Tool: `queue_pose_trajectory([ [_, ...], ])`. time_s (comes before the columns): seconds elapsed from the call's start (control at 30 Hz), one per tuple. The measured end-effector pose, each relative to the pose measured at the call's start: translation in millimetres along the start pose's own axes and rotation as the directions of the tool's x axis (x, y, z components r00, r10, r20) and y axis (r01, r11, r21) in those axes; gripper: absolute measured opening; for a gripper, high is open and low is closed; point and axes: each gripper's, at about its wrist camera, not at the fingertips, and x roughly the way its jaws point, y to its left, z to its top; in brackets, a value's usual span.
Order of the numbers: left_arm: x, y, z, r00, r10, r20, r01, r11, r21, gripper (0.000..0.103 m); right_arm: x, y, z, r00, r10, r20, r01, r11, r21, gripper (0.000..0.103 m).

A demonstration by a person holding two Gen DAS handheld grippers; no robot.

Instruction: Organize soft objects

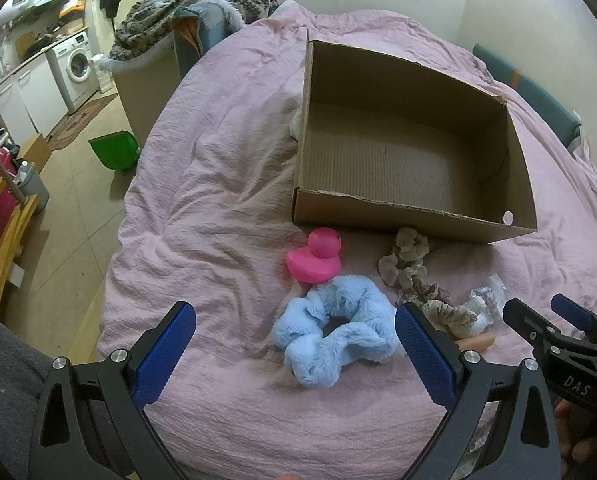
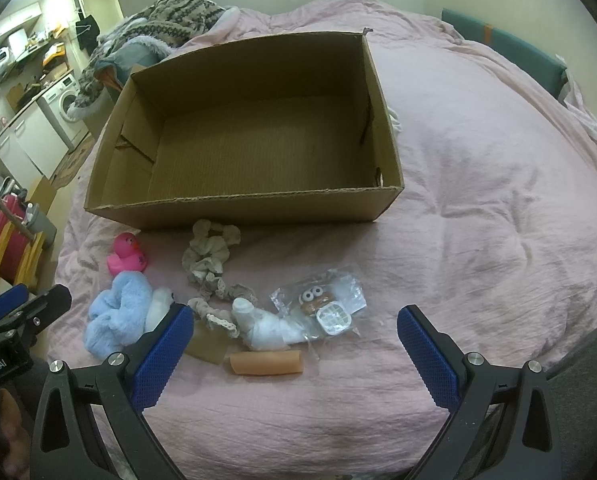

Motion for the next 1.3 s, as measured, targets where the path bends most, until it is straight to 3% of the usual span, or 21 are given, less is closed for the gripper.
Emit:
queue_pose_trajectory([
  [1.03,2,-3,-2,1.000,-0.002,-0.008,0.002,1.000,-0.001,0.100,2,1,0,1.000,0.003,-0.010,-0.003,1.000,-0.001,0.103],
  [1.2,5,-2,-3,1.000,-0.005,-0.030,0.005,1.000,-0.009,0.100,3,0,0,1.000,0.011,-0.015,-0.011,1.000,0.007,0.103],
  [1.3,15,-3,-7,0.994,-0.004,-0.107,0.004,1.000,0.001,0.100,1,-6,3,1.000,0.027,-0.016,-0.027,0.999,0.035,0.103],
])
